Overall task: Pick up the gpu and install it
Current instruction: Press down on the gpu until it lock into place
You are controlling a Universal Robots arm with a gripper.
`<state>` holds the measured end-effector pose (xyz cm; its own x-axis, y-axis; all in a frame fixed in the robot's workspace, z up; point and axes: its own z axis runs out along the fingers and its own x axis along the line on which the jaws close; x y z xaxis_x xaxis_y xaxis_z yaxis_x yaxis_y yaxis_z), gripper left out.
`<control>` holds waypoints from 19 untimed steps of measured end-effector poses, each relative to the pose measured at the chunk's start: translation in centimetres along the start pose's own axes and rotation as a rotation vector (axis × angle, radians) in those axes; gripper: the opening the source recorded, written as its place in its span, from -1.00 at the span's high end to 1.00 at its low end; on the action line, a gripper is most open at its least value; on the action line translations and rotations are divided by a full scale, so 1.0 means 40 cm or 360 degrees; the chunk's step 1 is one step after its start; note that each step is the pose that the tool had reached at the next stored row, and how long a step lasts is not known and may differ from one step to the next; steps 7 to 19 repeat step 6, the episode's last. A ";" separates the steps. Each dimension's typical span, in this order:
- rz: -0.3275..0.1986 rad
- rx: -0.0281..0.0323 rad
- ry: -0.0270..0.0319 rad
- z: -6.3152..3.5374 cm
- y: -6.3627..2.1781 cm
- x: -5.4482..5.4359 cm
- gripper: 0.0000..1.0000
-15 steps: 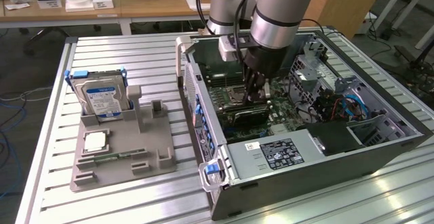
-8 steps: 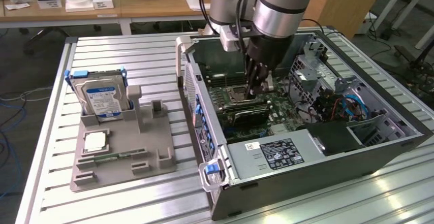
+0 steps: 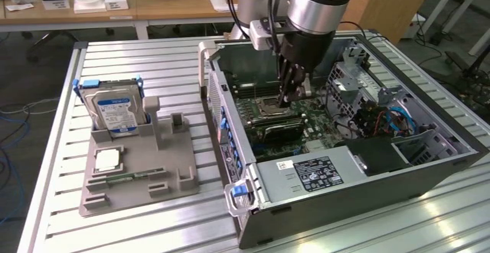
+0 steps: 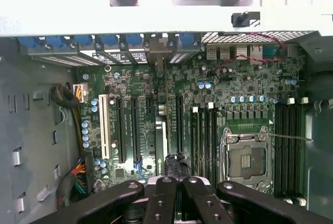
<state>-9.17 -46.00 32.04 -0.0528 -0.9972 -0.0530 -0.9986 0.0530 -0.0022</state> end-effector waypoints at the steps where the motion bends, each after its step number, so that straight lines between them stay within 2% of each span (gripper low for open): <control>1: 0.0000 -0.00001 0.00001 0.000 0.000 0.000 0.79; 19: 0.0000 -0.00001 0.00003 0.000 0.000 0.000 0.79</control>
